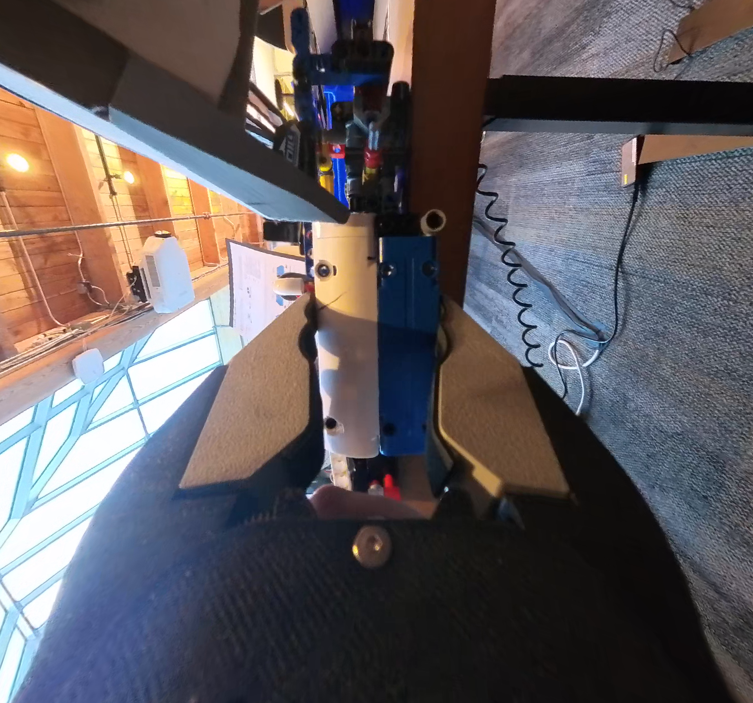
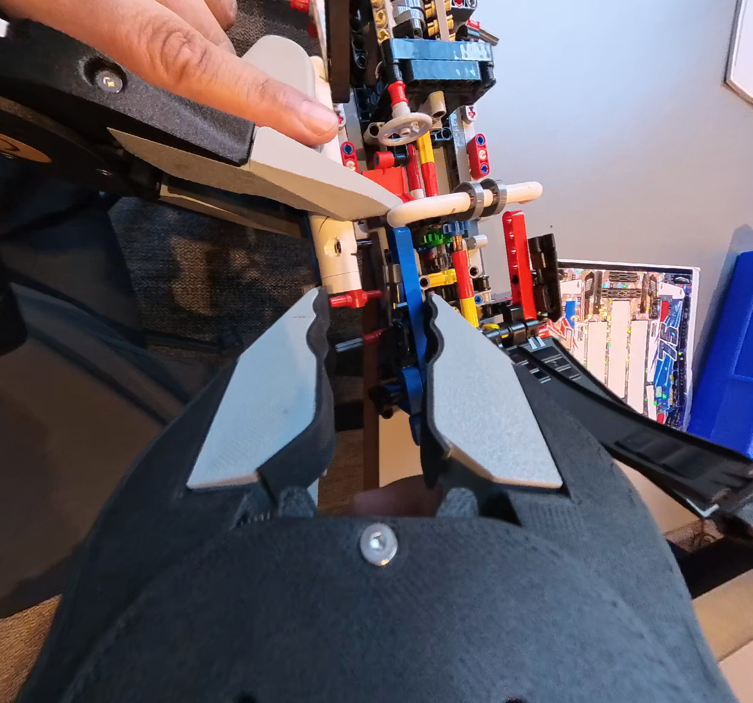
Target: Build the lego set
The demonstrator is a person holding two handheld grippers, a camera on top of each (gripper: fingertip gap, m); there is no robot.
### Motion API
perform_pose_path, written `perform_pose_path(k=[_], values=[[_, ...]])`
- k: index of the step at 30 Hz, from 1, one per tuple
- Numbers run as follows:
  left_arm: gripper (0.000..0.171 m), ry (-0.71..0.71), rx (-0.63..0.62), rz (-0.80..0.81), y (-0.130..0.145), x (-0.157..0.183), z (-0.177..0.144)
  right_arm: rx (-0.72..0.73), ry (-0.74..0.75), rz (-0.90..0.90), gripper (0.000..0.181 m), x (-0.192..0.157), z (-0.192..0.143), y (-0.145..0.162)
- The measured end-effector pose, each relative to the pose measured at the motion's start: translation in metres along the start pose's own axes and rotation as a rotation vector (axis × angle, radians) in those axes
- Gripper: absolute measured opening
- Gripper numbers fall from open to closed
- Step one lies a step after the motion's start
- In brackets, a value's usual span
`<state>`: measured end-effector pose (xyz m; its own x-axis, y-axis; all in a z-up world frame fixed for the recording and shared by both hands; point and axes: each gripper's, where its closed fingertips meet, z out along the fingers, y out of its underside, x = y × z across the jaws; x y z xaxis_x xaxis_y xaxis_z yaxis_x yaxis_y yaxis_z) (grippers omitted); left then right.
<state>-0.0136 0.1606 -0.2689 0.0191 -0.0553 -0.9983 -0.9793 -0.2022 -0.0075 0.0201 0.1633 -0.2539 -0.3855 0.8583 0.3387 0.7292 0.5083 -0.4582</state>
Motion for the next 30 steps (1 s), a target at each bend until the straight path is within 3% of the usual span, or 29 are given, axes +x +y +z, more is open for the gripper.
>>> perform_pose_path(k=[6, 14, 30], values=[[0.055, -0.027, 0.011, 0.013, -0.004, -0.007, -0.002, 0.014, -0.015, -0.005, 0.060, 0.002, -0.002, -0.004], [0.055, -0.017, -0.041, -0.008, 0.002, -0.008, 0.004, -0.043, -0.053, 0.031, 0.043, -0.003, -0.001, 0.000], [0.054, -0.011, -0.031, -0.024, -0.001, 0.001, -0.003, -0.037, -0.068, 0.030, 0.040, -0.005, -0.002, 0.000]])
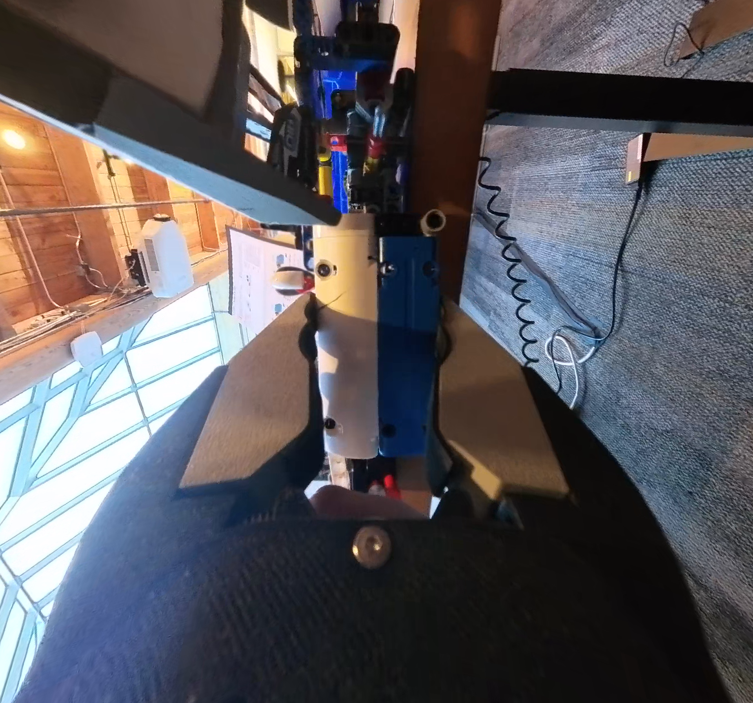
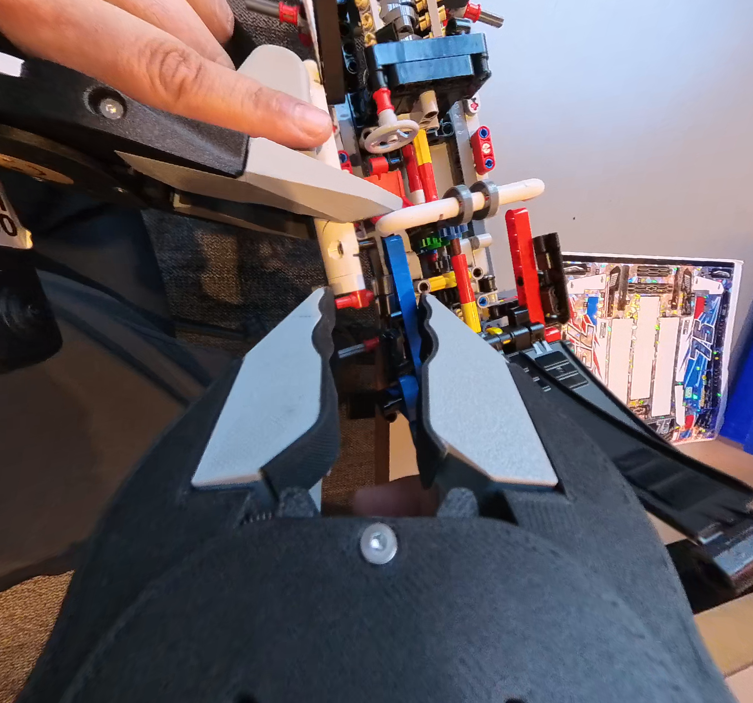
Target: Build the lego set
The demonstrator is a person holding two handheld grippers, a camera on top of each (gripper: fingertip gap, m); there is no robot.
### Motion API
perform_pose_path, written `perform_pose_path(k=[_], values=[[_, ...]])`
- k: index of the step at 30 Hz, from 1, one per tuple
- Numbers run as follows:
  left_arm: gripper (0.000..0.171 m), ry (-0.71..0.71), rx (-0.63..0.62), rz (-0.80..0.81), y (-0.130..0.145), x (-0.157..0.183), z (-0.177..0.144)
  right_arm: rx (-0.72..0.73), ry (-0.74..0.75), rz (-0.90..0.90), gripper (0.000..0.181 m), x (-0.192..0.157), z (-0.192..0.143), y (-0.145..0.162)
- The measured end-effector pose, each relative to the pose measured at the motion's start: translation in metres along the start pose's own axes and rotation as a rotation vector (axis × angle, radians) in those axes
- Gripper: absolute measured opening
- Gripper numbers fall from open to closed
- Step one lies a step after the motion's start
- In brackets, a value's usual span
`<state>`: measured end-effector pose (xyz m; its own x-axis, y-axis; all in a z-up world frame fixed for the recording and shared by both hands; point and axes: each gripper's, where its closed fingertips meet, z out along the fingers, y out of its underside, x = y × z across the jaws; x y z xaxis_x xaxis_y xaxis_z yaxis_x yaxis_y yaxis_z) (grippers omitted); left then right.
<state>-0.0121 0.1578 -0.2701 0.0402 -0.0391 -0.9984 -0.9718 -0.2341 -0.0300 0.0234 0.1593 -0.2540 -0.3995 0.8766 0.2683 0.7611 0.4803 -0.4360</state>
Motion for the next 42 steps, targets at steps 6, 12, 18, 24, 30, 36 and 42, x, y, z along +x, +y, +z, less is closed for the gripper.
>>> perform_pose_path(k=[6, 12, 18, 24, 30, 36, 42], values=[[0.055, -0.027, 0.010, -0.013, -0.001, -0.007, 0.002, -0.013, 0.007, 0.003, 0.040, 0.002, 0.001, 0.000], [0.055, -0.031, 0.010, 0.014, 0.007, -0.007, 0.008, -0.059, 0.034, -0.002, 0.044, 0.007, 0.003, 0.006], [0.055, -0.024, 0.007, -0.003, 0.005, -0.007, 0.009, -0.073, 0.037, 0.048, 0.037, 0.010, 0.003, 0.005], [0.055, -0.040, 0.035, 0.004, 0.007, -0.011, 0.010, -0.117, 0.067, 0.106, 0.035, 0.011, 0.000, 0.003], [0.055, -0.035, 0.047, 0.050, 0.014, -0.012, 0.008, -0.122, 0.033, 0.251, 0.033, 0.003, -0.002, -0.004], [0.055, -0.028, 0.058, 0.065, 0.016, -0.011, 0.008, -0.115, 0.039, 0.251, 0.034, 0.003, 0.000, -0.007], [0.054, -0.049, 0.072, 0.042, 0.007, -0.004, 0.003, -0.062, 0.014, 0.212, 0.038, 0.004, -0.002, -0.010]])
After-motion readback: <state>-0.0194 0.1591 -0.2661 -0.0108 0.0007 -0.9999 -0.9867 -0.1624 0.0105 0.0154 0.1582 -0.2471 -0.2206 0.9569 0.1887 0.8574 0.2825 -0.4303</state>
